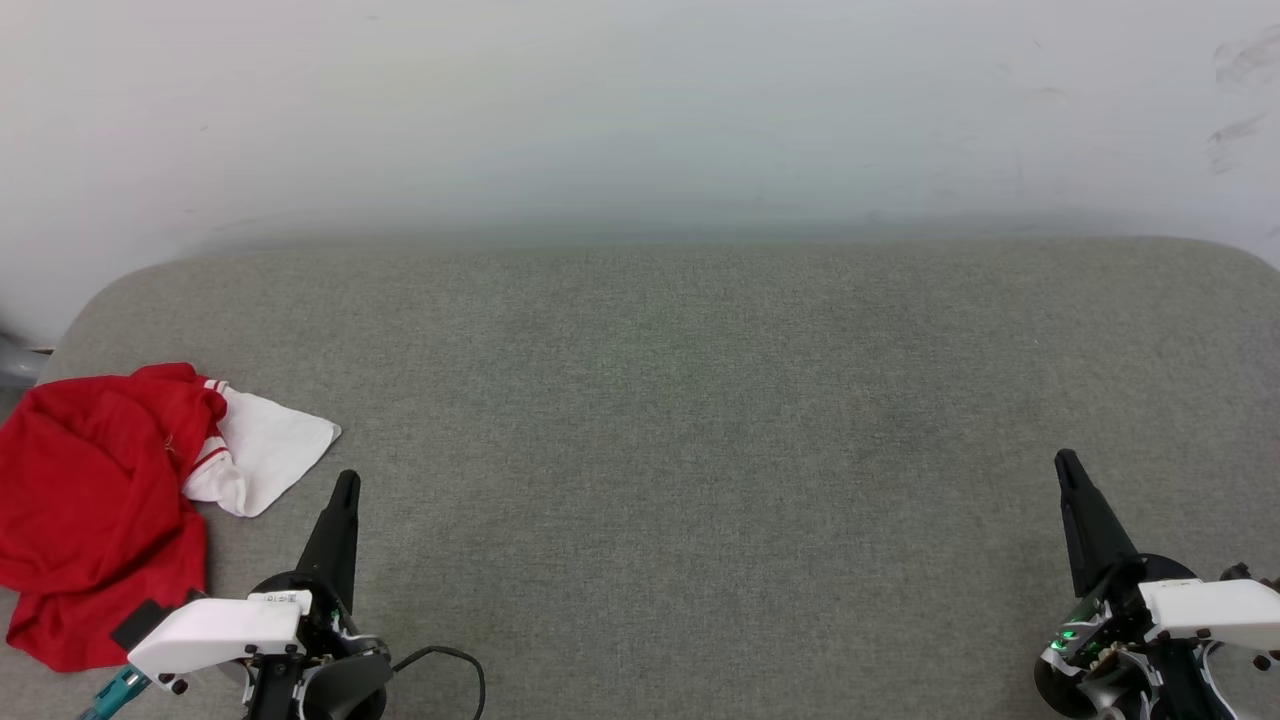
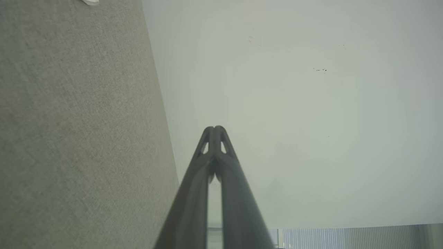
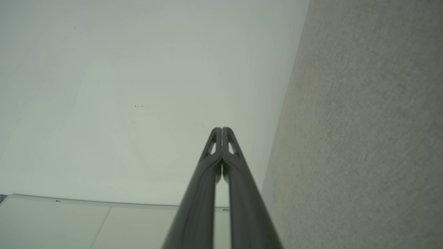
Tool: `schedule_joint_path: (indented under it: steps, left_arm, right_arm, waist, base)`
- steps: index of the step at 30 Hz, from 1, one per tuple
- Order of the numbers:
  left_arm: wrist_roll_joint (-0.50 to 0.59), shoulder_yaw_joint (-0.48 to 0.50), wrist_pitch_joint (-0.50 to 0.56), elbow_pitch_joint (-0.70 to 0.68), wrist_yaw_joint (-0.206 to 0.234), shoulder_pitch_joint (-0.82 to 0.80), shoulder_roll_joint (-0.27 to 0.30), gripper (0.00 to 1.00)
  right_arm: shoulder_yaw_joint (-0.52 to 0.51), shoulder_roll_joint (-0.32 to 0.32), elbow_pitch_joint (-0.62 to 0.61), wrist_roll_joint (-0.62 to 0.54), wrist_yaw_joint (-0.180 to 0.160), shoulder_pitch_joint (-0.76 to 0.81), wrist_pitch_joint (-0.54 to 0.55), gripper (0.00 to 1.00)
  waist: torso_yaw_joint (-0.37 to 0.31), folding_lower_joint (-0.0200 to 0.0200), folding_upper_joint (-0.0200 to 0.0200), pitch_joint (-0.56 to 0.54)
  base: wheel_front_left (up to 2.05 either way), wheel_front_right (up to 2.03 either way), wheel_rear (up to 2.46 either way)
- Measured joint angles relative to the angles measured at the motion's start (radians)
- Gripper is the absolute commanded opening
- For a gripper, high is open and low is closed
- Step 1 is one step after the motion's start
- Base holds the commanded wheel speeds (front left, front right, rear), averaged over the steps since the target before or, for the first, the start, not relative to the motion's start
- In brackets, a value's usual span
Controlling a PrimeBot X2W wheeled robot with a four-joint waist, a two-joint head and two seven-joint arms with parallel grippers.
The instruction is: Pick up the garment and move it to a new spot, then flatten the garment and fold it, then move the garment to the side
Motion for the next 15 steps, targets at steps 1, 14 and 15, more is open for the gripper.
schedule_joint_path:
  steps: [1, 14, 15]
  left_arm:
    - [0.000, 0.000, 0.000, 0.000, 0.000, 0.000, 0.000, 0.00]
    - [0.017, -0.051, -0.040, -0.008, 0.001, 0.031, -0.003, 1.00]
    - [0.019, -0.056, -0.045, -0.016, 0.001, 0.031, -0.003, 1.00]
  right_arm:
    - [0.000, 0.000, 0.000, 0.000, 0.000, 0.000, 0.000, 0.00]
    - [0.031, 0.003, -0.014, -0.020, 0.000, 0.043, -0.039, 1.00]
    - [0.034, 0.003, -0.020, -0.023, 0.000, 0.044, -0.045, 1.00]
  waist:
    - [0.000, 0.0000, 0.0000, 0.000]
    - [0.000, 0.0000, 0.0000, -0.002]
    - [0.000, 0.0000, 0.0000, -0.002]
  base:
    - [0.00, 0.00, 0.00]
    - [0.00, 0.00, 0.00]
    - [0.00, 0.00, 0.00]
